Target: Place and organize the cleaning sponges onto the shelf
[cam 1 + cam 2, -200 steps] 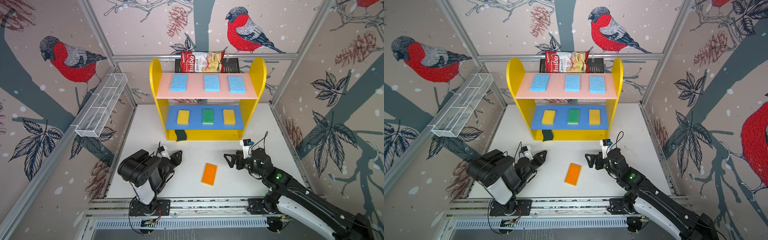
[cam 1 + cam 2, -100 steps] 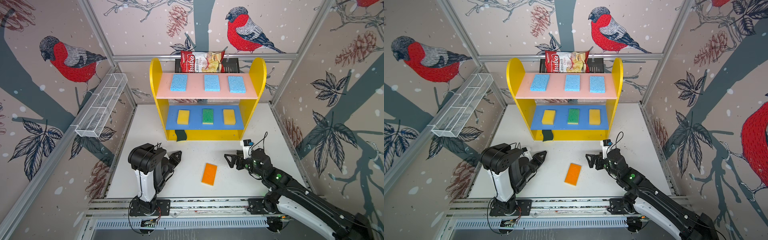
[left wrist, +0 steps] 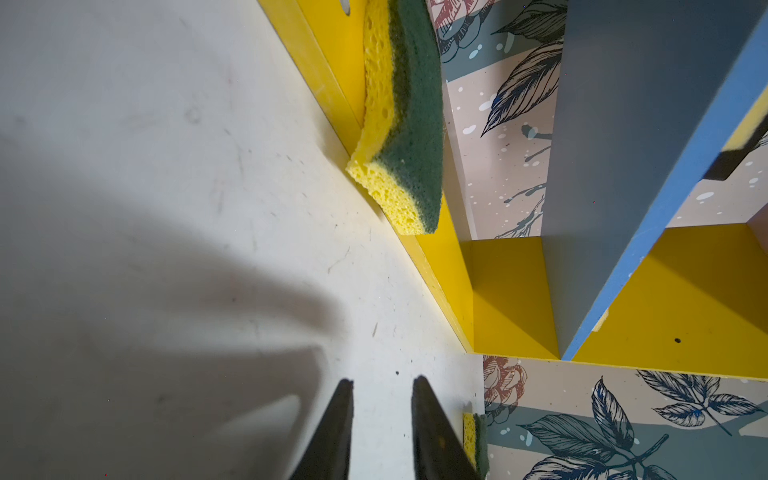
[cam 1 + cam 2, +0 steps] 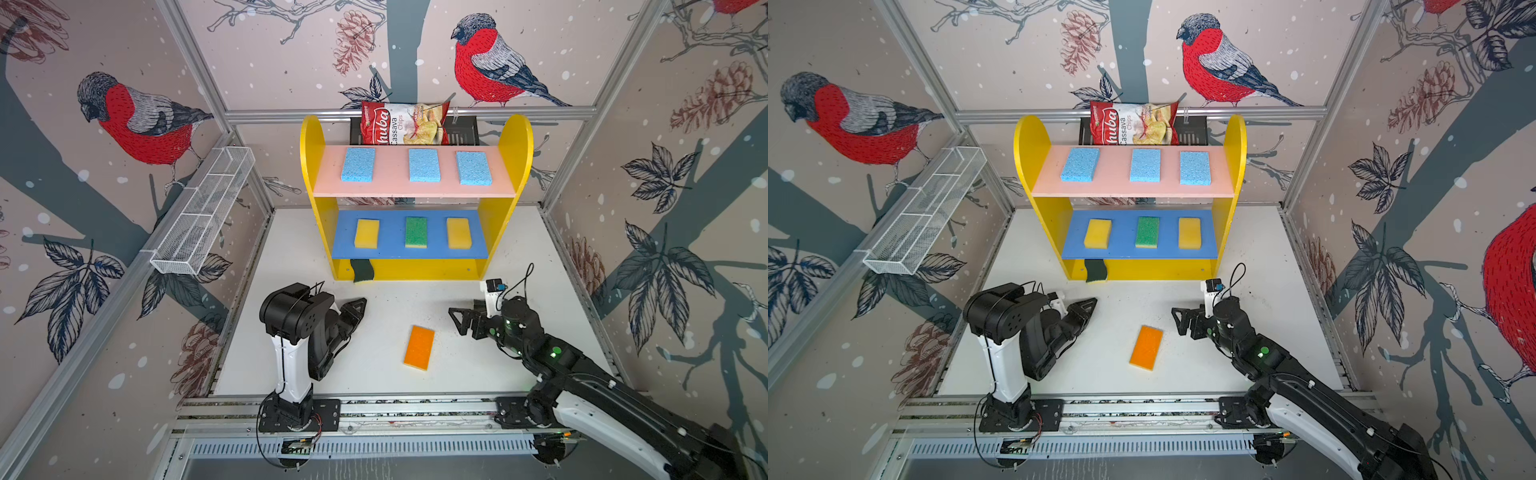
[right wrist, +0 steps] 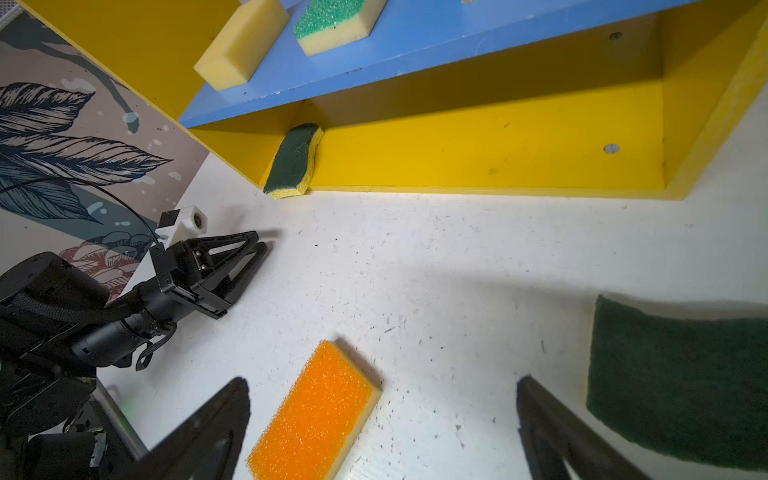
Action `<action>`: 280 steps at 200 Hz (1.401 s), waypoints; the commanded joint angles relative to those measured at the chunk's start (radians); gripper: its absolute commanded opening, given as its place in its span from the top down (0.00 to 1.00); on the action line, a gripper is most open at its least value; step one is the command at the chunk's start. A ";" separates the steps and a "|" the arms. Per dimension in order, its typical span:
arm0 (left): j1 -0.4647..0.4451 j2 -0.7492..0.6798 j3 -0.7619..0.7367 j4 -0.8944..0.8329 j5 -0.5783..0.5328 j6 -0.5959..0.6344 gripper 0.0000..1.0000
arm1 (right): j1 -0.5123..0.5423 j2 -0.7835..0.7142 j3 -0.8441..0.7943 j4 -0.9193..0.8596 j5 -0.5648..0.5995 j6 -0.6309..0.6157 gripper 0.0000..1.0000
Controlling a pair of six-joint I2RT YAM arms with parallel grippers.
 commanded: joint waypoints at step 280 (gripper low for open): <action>-0.004 0.035 0.124 0.034 -0.137 0.013 0.79 | -0.002 -0.029 0.001 0.008 -0.004 -0.009 0.01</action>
